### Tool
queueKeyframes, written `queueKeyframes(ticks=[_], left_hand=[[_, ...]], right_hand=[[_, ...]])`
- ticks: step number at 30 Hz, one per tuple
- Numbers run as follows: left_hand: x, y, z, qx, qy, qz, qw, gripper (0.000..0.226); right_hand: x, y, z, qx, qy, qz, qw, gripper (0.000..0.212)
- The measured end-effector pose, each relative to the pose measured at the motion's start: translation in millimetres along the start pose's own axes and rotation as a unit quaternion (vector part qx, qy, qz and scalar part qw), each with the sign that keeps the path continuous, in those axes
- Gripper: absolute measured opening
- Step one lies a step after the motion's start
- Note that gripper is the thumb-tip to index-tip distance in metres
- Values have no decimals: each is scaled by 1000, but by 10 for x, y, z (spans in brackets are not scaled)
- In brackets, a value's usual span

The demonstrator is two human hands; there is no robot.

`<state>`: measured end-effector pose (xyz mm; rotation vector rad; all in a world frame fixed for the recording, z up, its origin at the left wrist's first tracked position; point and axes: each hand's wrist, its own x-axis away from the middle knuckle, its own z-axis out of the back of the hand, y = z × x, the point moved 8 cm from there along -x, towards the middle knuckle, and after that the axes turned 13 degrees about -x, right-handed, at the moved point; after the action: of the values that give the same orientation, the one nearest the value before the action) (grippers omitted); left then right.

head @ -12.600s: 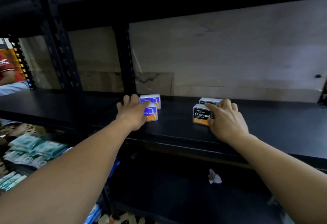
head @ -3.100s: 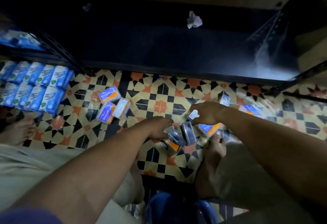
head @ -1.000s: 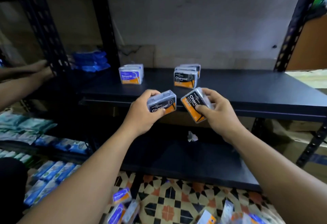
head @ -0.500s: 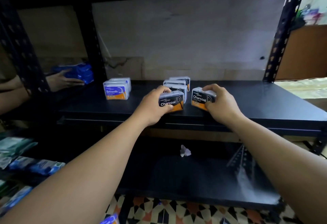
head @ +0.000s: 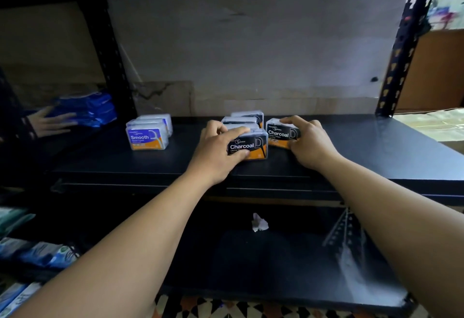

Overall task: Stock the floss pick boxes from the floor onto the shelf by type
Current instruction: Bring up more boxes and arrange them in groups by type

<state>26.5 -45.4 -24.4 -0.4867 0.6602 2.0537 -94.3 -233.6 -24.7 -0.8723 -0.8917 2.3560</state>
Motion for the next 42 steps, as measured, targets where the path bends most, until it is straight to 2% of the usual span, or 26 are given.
queueKeyframes(ticks=[8, 14, 17, 20, 22, 30, 34, 38, 42], left_hand=[[-204, -27, -157, -48, -33, 15, 998, 53], [-284, 20, -257, -75, -66, 29, 995, 55], [-259, 17, -258, -76, -81, 31, 993, 67], [-193, 6, -210, -59, -84, 38, 994, 86], [-123, -7, -164, -46, -78, 41, 995, 90], [391, -21, 86, -7, 1, 9, 1000, 66], [762, -33, 161, 23, 63, -11, 998, 52], [1130, -80, 224, 31, 112, 1, 993, 41], [1336, -128, 207, 32, 97, 20, 995, 36]], right_hand=[[-246, 100, -86, 9, -11, -2, 1000, 59], [-293, 162, -170, 18, -42, -4, 999, 76], [-260, 155, -157, -12, -44, -8, 999, 82], [-187, 118, -70, -42, -10, -5, 999, 85], [-116, 98, -1, -39, 18, -1, 999, 81], [459, -19, 162, -55, 77, 11, 995, 55], [995, -187, 76, -104, 101, 85, 986, 41], [1488, -229, -213, -104, 66, 158, 980, 33], [1629, -229, -301, -146, 9, 121, 982, 30]])
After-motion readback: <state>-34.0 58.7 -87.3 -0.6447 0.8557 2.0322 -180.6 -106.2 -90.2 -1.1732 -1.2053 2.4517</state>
